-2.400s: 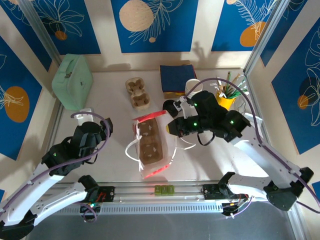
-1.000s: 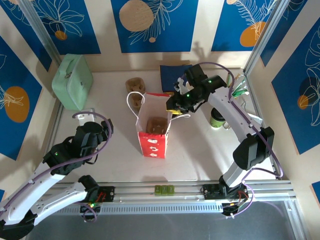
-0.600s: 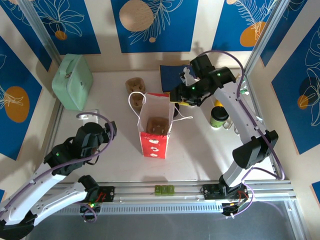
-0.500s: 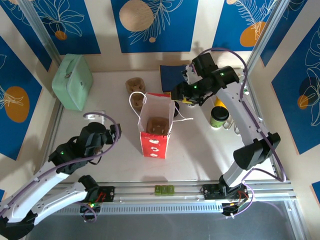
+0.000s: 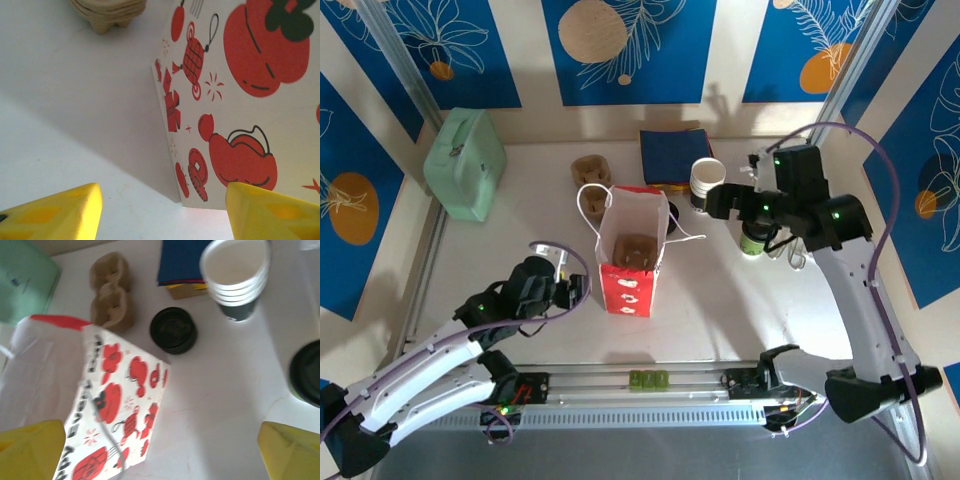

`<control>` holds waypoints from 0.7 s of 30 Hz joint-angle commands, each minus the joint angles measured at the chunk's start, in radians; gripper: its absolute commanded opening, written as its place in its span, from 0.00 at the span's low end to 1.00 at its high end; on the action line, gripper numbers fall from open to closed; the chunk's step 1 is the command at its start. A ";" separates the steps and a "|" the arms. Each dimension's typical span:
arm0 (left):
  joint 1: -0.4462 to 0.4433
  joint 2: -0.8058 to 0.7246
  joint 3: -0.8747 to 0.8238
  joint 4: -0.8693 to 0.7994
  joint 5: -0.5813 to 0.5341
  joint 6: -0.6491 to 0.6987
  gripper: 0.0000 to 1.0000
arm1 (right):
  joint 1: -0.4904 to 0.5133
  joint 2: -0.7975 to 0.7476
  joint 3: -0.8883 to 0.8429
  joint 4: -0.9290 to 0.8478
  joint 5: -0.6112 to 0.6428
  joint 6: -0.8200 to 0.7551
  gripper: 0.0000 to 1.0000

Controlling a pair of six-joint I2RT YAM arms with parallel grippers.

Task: Pack the takeout coffee

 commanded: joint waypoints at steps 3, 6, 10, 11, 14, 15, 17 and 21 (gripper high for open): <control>0.002 -0.012 -0.055 0.121 0.067 -0.025 0.62 | -0.238 -0.066 -0.119 0.059 -0.266 0.031 0.99; -0.003 -0.009 -0.077 0.144 0.072 -0.037 0.61 | -0.294 -0.051 -0.126 0.003 -0.215 0.037 0.99; -0.015 -0.006 -0.095 0.189 0.096 -0.037 0.61 | -0.304 -0.015 -0.113 -0.079 -0.074 0.051 0.99; -0.019 -0.003 -0.098 0.200 0.103 -0.034 0.61 | -0.309 -0.012 -0.118 -0.082 -0.050 0.067 0.99; -0.025 0.005 -0.110 0.228 0.108 -0.040 0.60 | -0.318 -0.018 -0.145 -0.071 -0.004 0.094 0.99; -0.025 0.007 -0.120 0.246 0.116 -0.042 0.61 | -0.318 -0.016 -0.154 -0.065 0.000 0.090 0.99; -0.026 0.006 -0.131 0.273 0.133 -0.048 0.60 | -0.316 0.000 -0.157 -0.068 0.004 0.069 0.99; -0.032 0.003 -0.140 0.301 0.146 -0.047 0.60 | -0.308 0.055 -0.145 -0.111 0.069 0.030 0.99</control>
